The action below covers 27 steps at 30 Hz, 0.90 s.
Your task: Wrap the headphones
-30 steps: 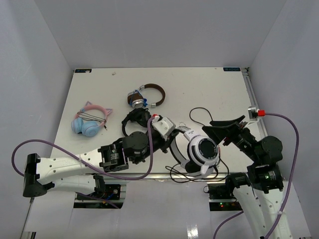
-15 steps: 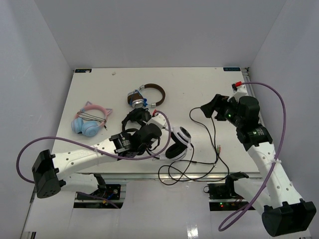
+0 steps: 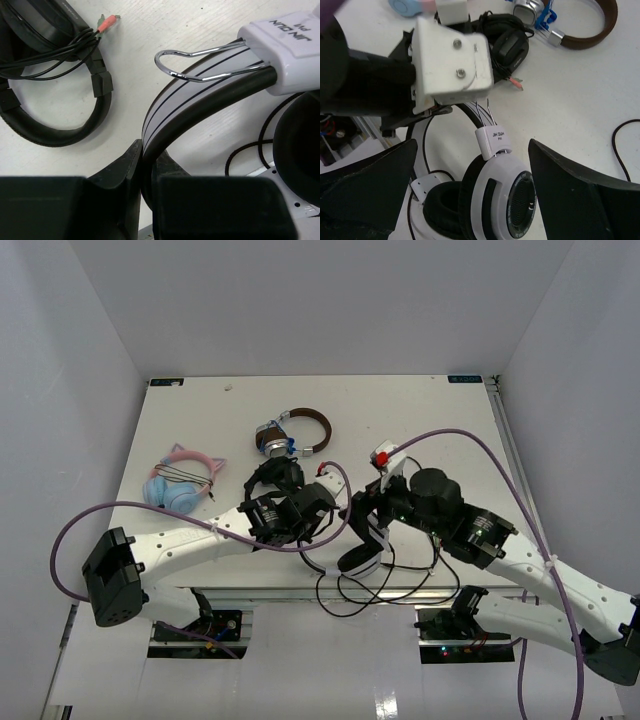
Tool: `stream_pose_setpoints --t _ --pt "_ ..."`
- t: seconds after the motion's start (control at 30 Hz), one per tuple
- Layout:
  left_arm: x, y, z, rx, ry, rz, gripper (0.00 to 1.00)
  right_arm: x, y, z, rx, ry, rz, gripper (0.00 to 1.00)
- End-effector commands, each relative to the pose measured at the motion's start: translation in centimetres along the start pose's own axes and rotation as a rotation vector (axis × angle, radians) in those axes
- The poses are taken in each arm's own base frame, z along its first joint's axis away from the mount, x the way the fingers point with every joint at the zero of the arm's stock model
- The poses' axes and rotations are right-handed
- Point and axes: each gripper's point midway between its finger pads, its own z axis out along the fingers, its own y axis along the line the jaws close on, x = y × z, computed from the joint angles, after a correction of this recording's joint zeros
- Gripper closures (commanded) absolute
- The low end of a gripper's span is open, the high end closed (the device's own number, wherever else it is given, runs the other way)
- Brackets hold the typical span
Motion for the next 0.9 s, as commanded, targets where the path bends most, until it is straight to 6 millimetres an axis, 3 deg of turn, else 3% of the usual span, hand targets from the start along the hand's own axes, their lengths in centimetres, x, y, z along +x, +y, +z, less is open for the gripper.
stream_pose_setpoints --t 0.0,0.13,0.2,0.3,0.63,0.73,0.87 --pt "-3.8 -1.6 -2.4 0.118 -0.108 -0.114 1.0 1.9 -0.3 1.0 0.085 -0.001 -0.061 0.02" --pt "-3.7 -1.5 -3.0 0.13 -0.111 -0.131 1.0 4.0 0.5 1.2 0.076 0.036 -0.07 0.05" --pt "-3.7 -1.6 -3.2 0.14 -0.11 -0.138 1.0 5.1 0.4 1.3 0.095 0.067 -0.074 0.12" --pt "-3.8 -1.8 -3.3 0.15 -0.113 -0.142 1.0 6.8 0.1 1.6 0.116 0.1 -0.08 0.13" --pt "-4.6 -2.0 -3.9 0.169 -0.119 -0.152 1.0 9.6 -1.7 1.5 0.279 0.204 -0.115 0.17" --pt "-4.4 -2.1 -3.8 0.165 -0.11 -0.156 1.0 10.1 -1.8 1.7 0.314 0.219 -0.126 0.25" --pt "-4.5 -2.1 -3.8 0.163 -0.106 -0.163 1.0 10.3 -1.5 2.2 0.336 0.226 -0.112 0.5"
